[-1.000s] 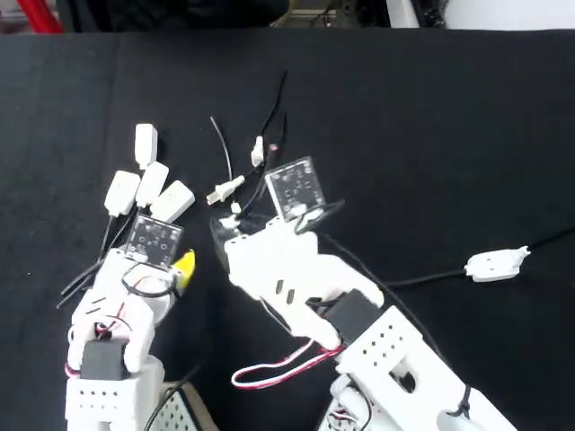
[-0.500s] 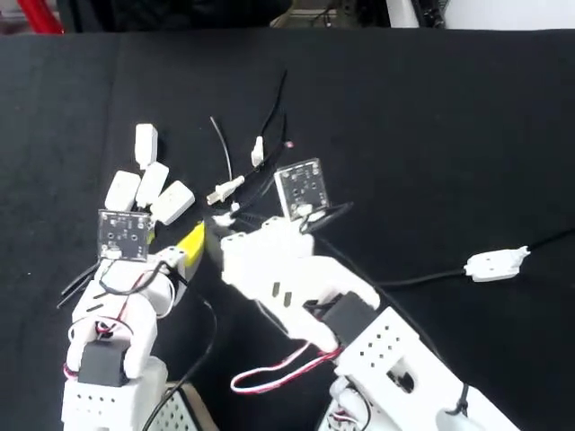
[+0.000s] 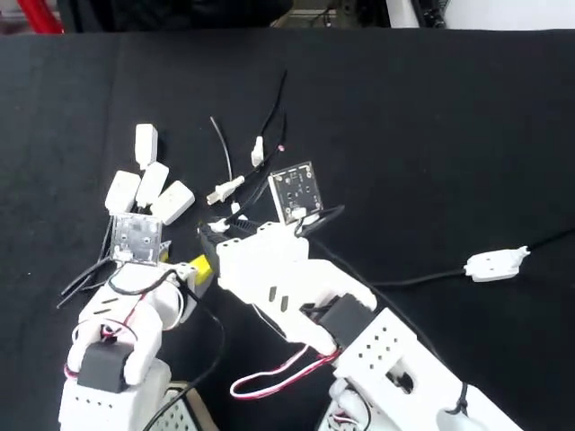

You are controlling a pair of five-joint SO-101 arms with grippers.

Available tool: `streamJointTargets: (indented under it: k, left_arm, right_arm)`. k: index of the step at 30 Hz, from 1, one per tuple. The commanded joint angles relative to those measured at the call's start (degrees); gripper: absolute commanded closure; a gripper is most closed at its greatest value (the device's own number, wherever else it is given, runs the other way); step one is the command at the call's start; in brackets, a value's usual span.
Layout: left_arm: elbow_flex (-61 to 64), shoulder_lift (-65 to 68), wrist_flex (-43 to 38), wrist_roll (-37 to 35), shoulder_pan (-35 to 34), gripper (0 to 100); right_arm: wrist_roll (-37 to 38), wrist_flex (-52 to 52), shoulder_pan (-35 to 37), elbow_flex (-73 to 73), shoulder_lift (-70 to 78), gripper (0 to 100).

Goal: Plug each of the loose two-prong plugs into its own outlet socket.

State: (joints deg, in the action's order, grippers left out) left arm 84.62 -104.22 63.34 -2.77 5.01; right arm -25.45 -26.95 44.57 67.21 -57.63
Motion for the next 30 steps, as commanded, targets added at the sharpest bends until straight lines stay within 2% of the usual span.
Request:
streamJointTargets:
  k: [1,5,11,15,20,30]
  left_arm:
    - [-3.8,-0.3,-0.6,-0.5,0.7,74]
    - [-3.4,-0.3,-3.5,-1.0,-1.5,74]
    - [-3.8,-0.3,-3.8,-7.6,-5.5,74]
    - [-3.9,-0.3,-4.2,-7.7,-5.7,74]
    - [-3.9,-0.3,-4.3,-7.7,-5.5,74]
    - [-5.2,-0.3,-2.6,-7.8,-5.5,74]
  right_arm:
    - [-0.5,0.5,1.0,-1.5,0.0,98.7]
    - [-0.7,0.3,1.0,-1.4,0.2,98.7]
    - [-0.6,-2.2,1.0,-1.9,0.4,98.7]
    - [-0.5,-2.3,1.2,-1.9,0.4,98.7]
    - [-0.4,-2.5,4.8,-1.7,0.4,98.7]
    - [1.3,-5.2,5.4,-2.5,0.5,98.7]
